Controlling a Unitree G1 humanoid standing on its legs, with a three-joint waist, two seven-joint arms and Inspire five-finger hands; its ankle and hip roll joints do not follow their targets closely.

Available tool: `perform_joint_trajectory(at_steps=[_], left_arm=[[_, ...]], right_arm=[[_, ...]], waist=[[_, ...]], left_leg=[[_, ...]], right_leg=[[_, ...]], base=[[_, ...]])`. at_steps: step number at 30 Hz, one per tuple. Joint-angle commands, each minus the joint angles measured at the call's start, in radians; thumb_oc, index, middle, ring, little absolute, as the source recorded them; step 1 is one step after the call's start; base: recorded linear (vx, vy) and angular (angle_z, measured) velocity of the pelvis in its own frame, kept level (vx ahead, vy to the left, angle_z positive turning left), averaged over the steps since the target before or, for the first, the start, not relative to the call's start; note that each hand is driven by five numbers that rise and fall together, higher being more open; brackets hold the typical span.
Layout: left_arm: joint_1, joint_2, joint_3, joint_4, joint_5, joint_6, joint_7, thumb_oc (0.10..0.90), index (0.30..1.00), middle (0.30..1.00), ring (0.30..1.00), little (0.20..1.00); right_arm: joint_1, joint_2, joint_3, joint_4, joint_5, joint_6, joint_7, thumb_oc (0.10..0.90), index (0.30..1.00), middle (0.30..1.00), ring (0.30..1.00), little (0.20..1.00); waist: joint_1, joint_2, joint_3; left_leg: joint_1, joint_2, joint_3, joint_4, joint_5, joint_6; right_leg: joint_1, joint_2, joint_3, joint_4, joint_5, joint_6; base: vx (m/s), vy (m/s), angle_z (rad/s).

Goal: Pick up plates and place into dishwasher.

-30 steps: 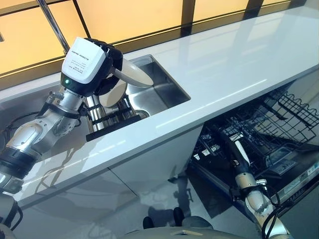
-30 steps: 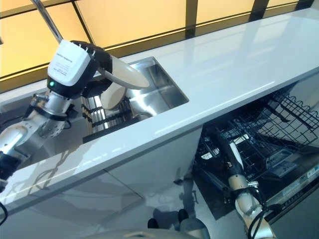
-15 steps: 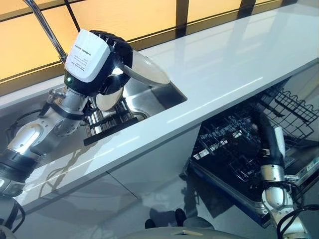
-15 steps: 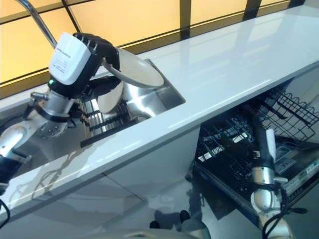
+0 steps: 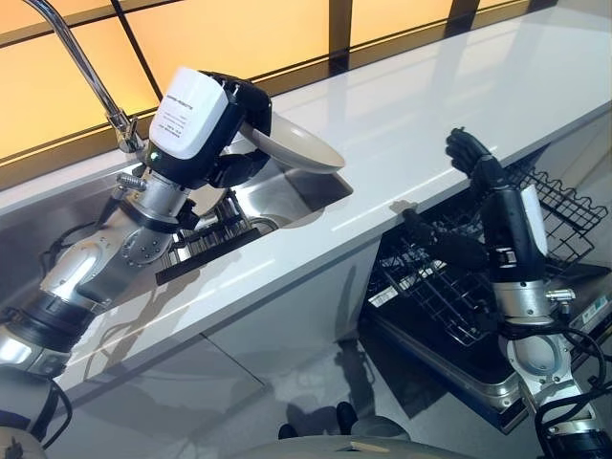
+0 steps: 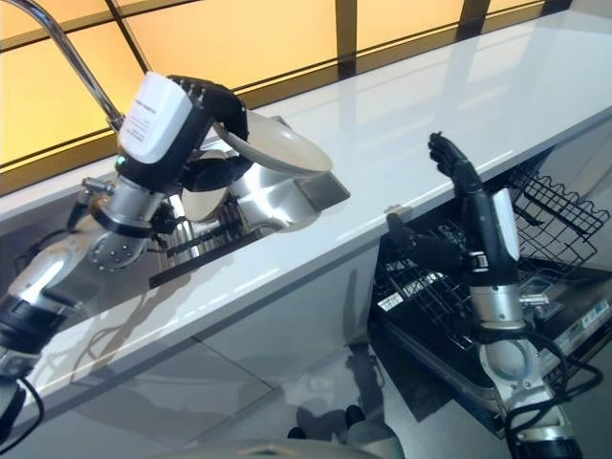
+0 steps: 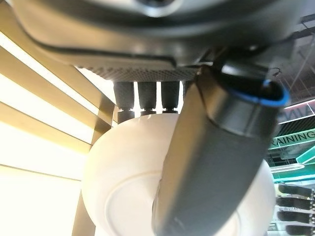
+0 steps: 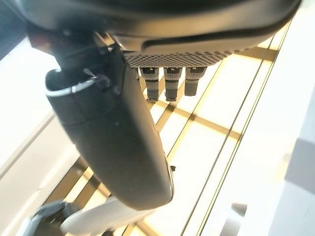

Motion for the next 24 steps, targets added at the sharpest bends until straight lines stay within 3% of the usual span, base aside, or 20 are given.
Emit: perform_joint_trajectory(at_steps=[1, 8, 24], left_arm=[[-0.195, -0.04, 0.006, 0.029, -0.081, 0.013, 0.044, 0.1, 0.3, 0.3, 0.3, 0.2], [-0.226, -0.094, -0.031, 0.01, -0.08, 0.017, 0.041, 0.1, 0.3, 0.3, 0.3, 0.2], [-0.299, -0.182, -0.085, -0.004, -0.076, -0.001, -0.007, 0.1, 0.3, 0.3, 0.3, 0.2]], right_arm=[[-0.131, -0.07, -0.008, -0.084, 0.069, -0.082, 0.033, 0.8, 0.9, 0.9, 0.9, 0.9], [-0.22, -0.079, 0.094, -0.083, 0.065, -0.003, 0.09, 0.8, 0.9, 0.9, 0.9, 0.9], [-0.466, -0.024, 0.237, 0.048, 0.024, 0.074, 0.0, 0.8, 0.9, 0.9, 0.9, 0.9]], waist=[[0.025, -0.008, -0.093], [0.054, -0.017, -0.1], [0.108, -0.032, -0.105]], left_leg=[[0.047, -0.045, -0.049, 0.007, -0.173, 0.04], [0.045, -0.045, -0.066, 0.007, -0.17, 0.036], [0.045, -0.049, -0.114, 0.007, -0.16, 0.032]], right_leg=[[0.06, 0.051, -0.014, 0.006, -0.123, 0.037], [0.064, 0.049, -0.032, 0.006, -0.126, 0.034], [0.078, 0.048, -0.071, 0.006, -0.131, 0.021]], base=[[0.0, 0.0, 0.0], [0.0, -0.006, 0.01], [-0.01, -0.027, 0.08]])
